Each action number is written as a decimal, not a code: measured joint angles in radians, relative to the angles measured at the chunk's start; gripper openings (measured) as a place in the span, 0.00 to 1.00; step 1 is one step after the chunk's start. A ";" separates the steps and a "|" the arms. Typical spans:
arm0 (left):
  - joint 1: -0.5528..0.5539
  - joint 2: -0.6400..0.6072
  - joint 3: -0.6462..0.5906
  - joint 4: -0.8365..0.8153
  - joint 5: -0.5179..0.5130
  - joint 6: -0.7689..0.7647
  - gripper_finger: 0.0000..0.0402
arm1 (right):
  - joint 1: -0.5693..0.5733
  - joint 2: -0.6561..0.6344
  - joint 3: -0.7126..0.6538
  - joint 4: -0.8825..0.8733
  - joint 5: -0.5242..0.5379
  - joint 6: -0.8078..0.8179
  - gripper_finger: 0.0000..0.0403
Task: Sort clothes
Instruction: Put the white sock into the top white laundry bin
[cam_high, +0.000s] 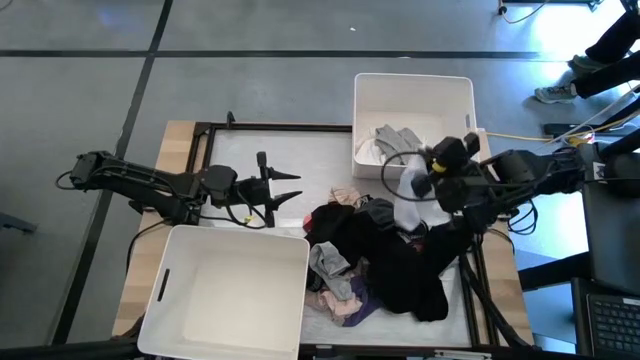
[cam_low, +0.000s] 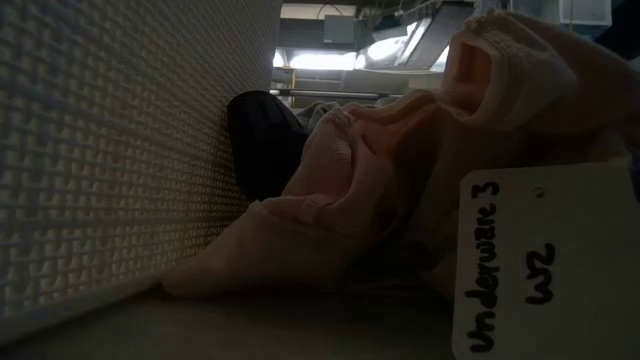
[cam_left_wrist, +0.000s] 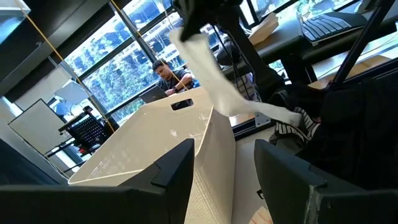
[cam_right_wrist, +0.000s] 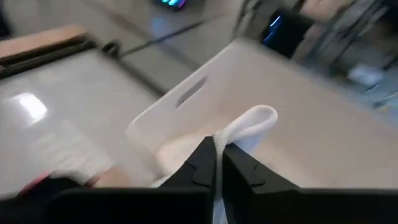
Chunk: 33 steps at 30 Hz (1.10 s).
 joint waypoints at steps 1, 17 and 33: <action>0.000 0.000 0.000 0.000 0.000 0.000 0.40 | -0.013 0.000 0.000 0.011 0.042 -0.027 0.04; 0.000 0.000 0.000 0.005 0.000 -0.019 0.40 | -0.382 0.001 0.000 0.256 0.466 -0.420 0.04; 0.000 0.000 0.000 0.001 0.000 -0.029 0.40 | -0.758 0.040 0.000 0.368 -0.078 -0.513 0.14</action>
